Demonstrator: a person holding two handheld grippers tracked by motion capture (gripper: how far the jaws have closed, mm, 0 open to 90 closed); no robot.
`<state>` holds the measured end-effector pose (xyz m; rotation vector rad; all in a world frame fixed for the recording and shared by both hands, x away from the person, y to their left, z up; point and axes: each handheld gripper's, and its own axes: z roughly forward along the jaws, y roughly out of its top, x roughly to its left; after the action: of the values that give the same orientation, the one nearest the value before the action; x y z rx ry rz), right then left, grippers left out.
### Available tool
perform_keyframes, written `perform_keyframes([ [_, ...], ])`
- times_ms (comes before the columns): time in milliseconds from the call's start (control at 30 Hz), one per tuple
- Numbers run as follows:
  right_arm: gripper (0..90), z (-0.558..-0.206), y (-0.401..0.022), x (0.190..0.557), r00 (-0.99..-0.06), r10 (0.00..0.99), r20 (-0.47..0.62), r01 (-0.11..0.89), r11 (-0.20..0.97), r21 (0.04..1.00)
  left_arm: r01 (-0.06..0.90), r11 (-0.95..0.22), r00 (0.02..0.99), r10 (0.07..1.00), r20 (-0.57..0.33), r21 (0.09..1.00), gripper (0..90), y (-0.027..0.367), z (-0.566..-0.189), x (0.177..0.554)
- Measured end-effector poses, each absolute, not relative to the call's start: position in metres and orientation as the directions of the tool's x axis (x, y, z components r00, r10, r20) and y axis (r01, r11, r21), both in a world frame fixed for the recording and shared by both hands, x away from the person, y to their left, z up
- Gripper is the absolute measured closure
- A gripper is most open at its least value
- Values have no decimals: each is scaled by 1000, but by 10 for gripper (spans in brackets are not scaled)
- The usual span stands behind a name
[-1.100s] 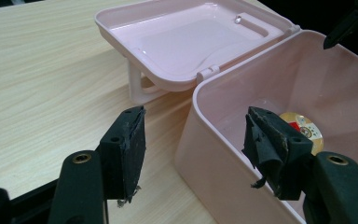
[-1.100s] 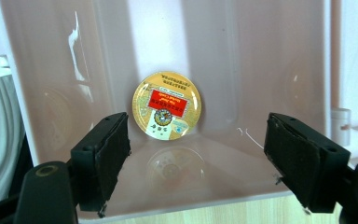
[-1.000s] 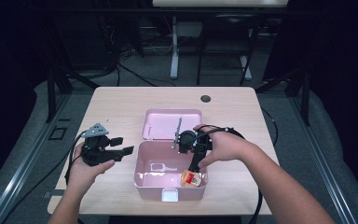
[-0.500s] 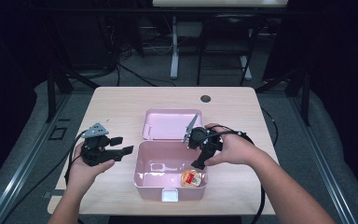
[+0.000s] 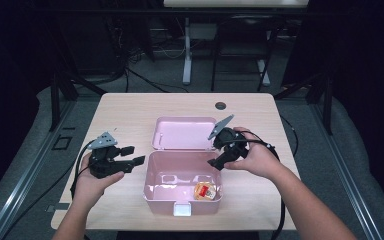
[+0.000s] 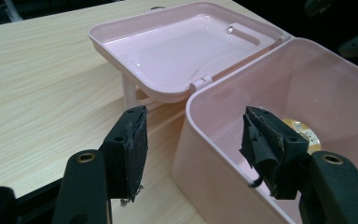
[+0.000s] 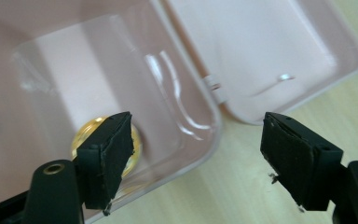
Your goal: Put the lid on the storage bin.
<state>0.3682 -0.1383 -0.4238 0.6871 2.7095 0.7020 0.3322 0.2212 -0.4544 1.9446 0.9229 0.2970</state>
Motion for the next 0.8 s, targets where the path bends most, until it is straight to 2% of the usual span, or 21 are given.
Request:
perform_keyframes([
  [233, 249, -423, -147, 380, -802, 583, -126, 415, 697, 584, 475, -278, 684, 714, -152, 835, 400, 220, -456, 333],
  [367, 249, -427, -149, 386, -787, 604, -126, 429, 682, 592, 499, -262, 669, 722, -175, 826, 393, 221, -458, 334],
  [500, 250, -432, -148, 392, -777, 617, -126, 441, 676, 591, 510, -281, 669, 724, -169, 813, 458, 222, -459, 334],
  [633, 250, -434, -147, 396, -764, 632, -129, 453, 669, 589, 514, -278, 669, 723, -175, 811, 479, 221, -460, 334],
  [800, 250, -435, -147, 401, -739, 664, -112, 481, 637, 603, 529, -274, 660, 728, -186, 803, 443, 220, -458, 333],
])
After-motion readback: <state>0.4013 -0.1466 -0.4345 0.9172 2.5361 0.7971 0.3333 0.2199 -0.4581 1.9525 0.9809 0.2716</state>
